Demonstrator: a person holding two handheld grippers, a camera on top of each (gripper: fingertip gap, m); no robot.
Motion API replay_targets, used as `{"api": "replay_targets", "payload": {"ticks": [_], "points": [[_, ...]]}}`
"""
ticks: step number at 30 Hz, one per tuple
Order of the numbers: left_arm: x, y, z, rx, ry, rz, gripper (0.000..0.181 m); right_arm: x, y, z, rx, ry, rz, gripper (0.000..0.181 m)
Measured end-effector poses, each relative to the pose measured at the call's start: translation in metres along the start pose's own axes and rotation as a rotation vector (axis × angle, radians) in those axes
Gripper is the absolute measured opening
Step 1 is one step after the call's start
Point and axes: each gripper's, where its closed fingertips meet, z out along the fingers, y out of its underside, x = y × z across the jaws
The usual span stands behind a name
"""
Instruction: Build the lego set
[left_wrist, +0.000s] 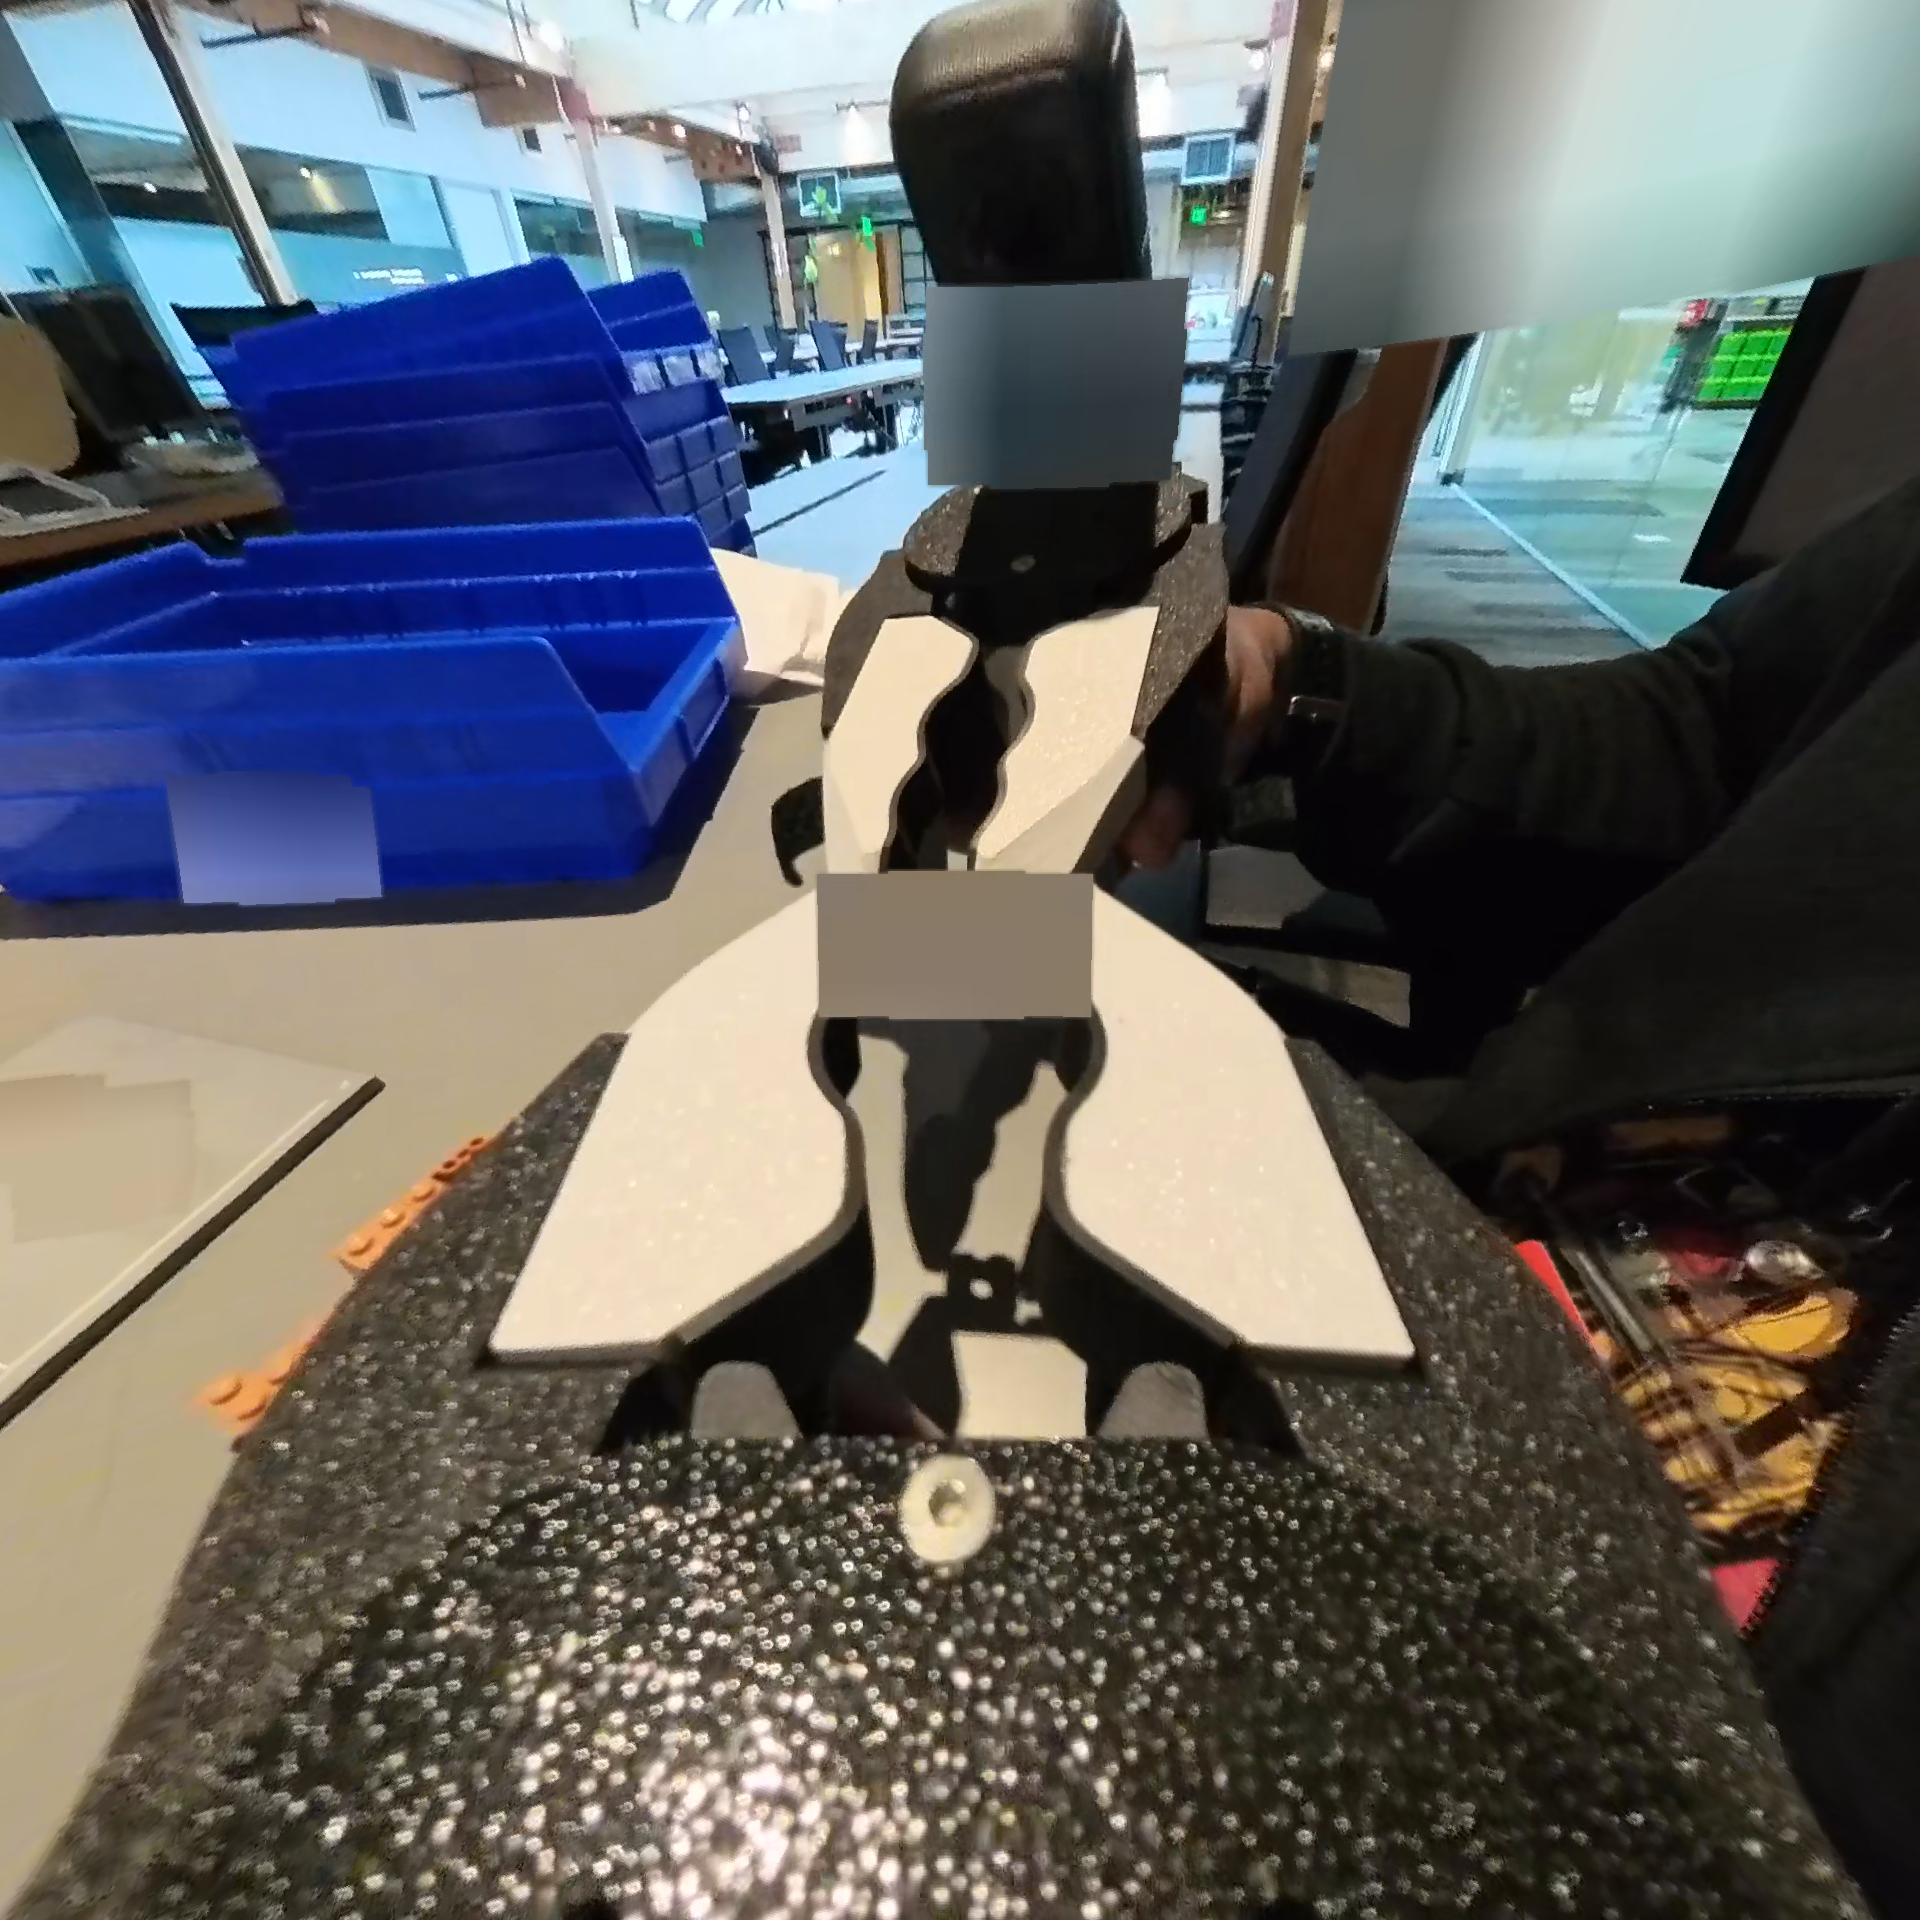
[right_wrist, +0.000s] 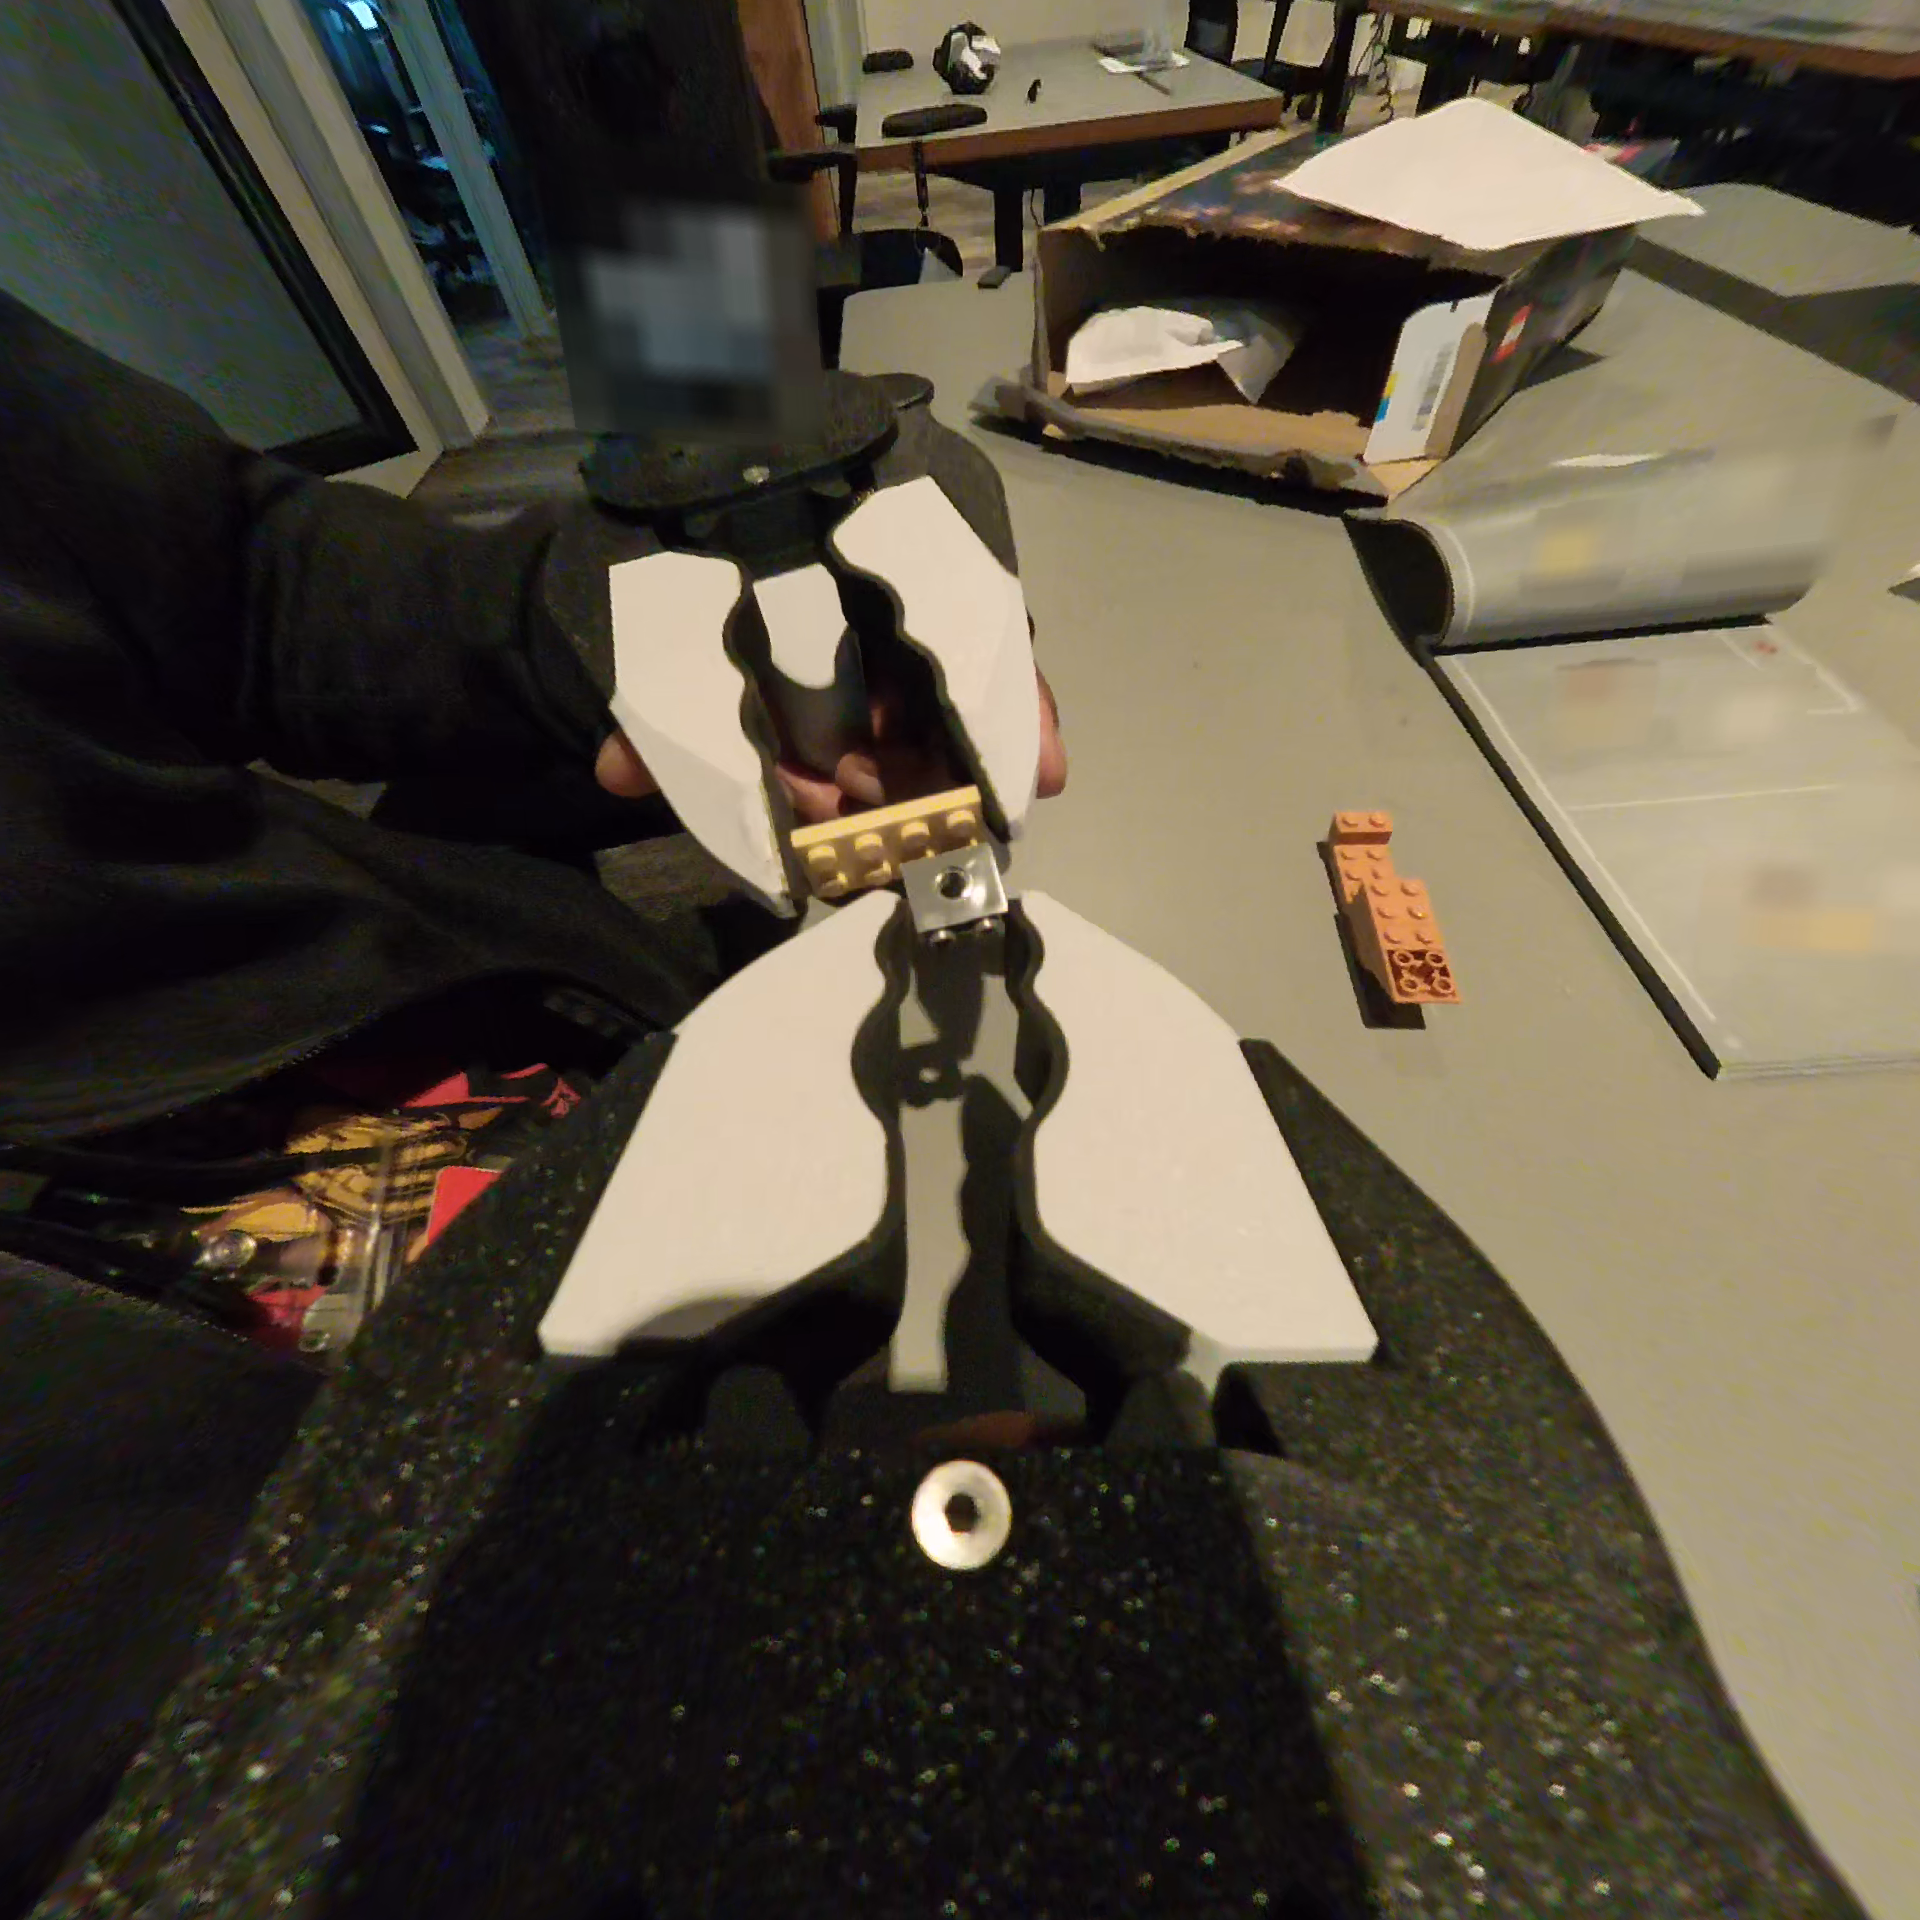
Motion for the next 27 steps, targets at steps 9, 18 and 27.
{"api": "replay_targets", "payload": {"ticks": [9, 18, 27], "points": [[0.000, -0.010, -0.001, 0.077, -0.023, -0.005, 0.033, -0.003, -0.009, 0.000, 0.078, -0.010, 0.024, 0.016], [0.000, -0.023, -0.004, 0.180, -0.043, -0.043, 0.033, -0.005, -0.020, -0.001, 0.180, -0.031, 0.055, 0.016], [0.001, -0.033, -0.006, 0.270, -0.052, -0.064, 0.033, -0.009, -0.029, -0.003, 0.265, -0.057, 0.082, 0.016]]}}
